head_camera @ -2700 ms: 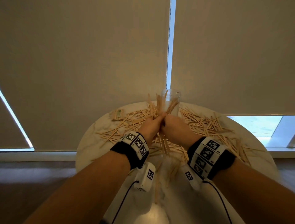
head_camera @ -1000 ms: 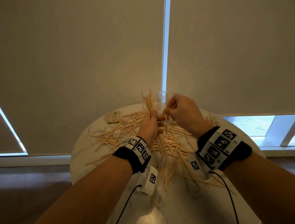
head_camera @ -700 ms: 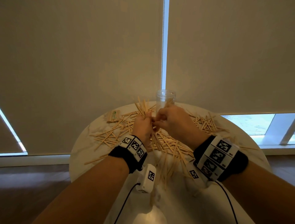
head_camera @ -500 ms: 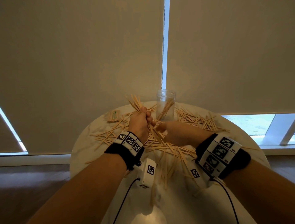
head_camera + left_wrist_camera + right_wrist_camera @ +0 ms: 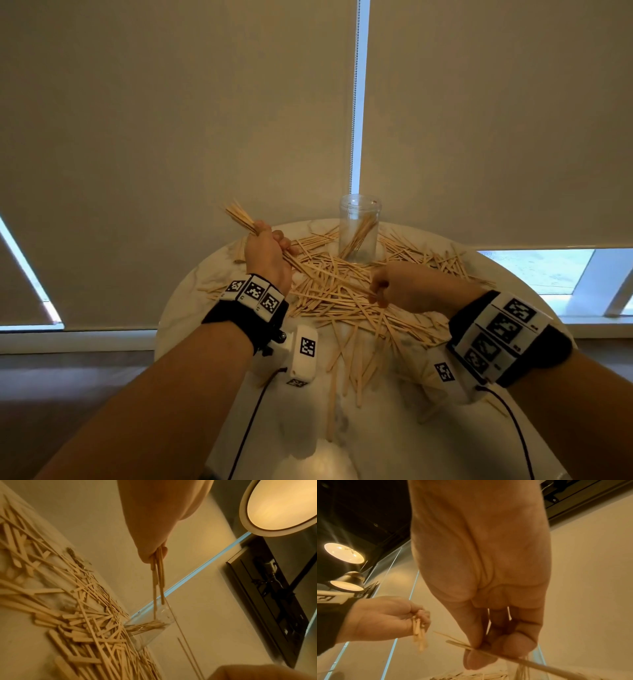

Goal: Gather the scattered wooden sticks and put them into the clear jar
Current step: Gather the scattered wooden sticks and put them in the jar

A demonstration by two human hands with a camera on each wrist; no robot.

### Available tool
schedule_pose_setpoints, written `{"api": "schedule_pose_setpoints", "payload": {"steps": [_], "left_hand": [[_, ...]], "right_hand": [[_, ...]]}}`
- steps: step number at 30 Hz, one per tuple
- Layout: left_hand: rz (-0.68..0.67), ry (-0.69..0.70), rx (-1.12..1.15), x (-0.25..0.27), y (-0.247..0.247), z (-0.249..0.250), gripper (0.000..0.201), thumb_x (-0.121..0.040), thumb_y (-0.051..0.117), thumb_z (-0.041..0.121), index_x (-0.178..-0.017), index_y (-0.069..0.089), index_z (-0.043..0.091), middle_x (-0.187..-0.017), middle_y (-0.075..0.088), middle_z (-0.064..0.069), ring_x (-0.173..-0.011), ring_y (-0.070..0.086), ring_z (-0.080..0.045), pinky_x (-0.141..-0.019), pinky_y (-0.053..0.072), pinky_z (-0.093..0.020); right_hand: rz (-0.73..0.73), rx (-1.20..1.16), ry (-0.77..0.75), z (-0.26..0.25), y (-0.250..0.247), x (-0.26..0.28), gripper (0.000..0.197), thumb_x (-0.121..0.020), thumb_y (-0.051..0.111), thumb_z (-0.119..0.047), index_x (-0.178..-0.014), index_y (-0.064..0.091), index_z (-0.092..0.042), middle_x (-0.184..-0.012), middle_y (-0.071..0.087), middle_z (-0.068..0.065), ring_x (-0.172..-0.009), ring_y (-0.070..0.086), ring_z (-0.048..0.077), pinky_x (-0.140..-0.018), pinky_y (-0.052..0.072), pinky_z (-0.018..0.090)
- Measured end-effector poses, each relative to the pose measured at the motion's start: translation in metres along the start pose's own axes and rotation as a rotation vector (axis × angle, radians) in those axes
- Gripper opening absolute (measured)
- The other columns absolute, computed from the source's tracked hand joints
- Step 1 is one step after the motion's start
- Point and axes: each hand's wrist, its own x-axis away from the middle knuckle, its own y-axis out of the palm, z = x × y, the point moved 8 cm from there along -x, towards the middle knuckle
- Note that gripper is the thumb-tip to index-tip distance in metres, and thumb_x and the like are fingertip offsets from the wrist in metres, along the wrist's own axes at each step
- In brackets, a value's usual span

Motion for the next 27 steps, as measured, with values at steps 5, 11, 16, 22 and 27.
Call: {"api": "schedule_pose_setpoints", "payload": {"steps": [5, 11, 16, 22, 27], "left_hand": [[0.004, 0.047, -0.251, 0.003, -0.008, -0.005, 0.029, -0.105, 0.039, 0.041, -0.093, 0.048, 0.016, -0.062, 0.033, 0.004, -0.045, 0.033, -0.008, -0.043, 0.035, -0.025], [-0.272, -0.015, -0.566, 0.037, 0.025, -0.047, 0.045, -0.093, 0.054, 0.058, -0.082, 0.05, 0.015, -0.058, 0.041, 0.006, -0.044, 0.039, -0.01, -0.049, 0.038, -0.027], [-0.214, 0.042, -0.508, 0.036, 0.035, -0.036, 0.041, -0.105, 0.039, 0.043, -0.079, 0.049, 0.013, -0.06, 0.047, 0.002, -0.045, 0.042, -0.012, -0.043, 0.039, -0.027], [-0.072, 0.028, -0.244, 0.019, 0.012, -0.01, 0.033, -0.106, 0.037, 0.04, -0.09, 0.048, 0.014, -0.055, 0.04, 0.002, -0.042, 0.048, -0.012, -0.053, 0.053, -0.032], [-0.205, -0.03, -0.398, 0.033, 0.016, -0.026, 0.038, -0.105, 0.037, 0.045, -0.086, 0.049, 0.013, -0.064, 0.045, -0.001, -0.051, 0.048, -0.013, -0.048, 0.049, -0.029]], "right_hand": [[0.164, -0.123, 0.075, 0.015, -0.027, 0.002, 0.021, -0.098, 0.054, -0.015, -0.087, 0.072, -0.018, -0.089, 0.07, -0.001, -0.076, 0.06, 0.013, -0.06, 0.046, 0.024], [0.235, -0.252, -0.095, -0.031, -0.023, 0.004, 0.019, -0.099, 0.054, -0.024, -0.09, 0.071, -0.023, -0.085, 0.071, -0.004, -0.075, 0.064, 0.013, -0.062, 0.048, 0.025], [0.202, -0.187, -0.161, -0.047, -0.01, 0.005, 0.02, -0.098, 0.051, -0.013, -0.092, 0.07, -0.017, -0.087, 0.069, -0.004, -0.074, 0.061, 0.01, -0.06, 0.044, 0.021], [0.13, -0.083, -0.117, -0.028, -0.008, 0.011, 0.016, -0.097, 0.057, -0.018, -0.101, 0.072, -0.015, -0.093, 0.07, -0.003, -0.082, 0.062, 0.009, -0.071, 0.051, 0.024], [0.381, -0.282, -0.1, -0.02, -0.038, 0.005, 0.014, -0.095, 0.059, -0.02, -0.091, 0.07, -0.013, -0.082, 0.073, 0.001, -0.076, 0.071, 0.014, -0.078, 0.061, 0.038]]}}
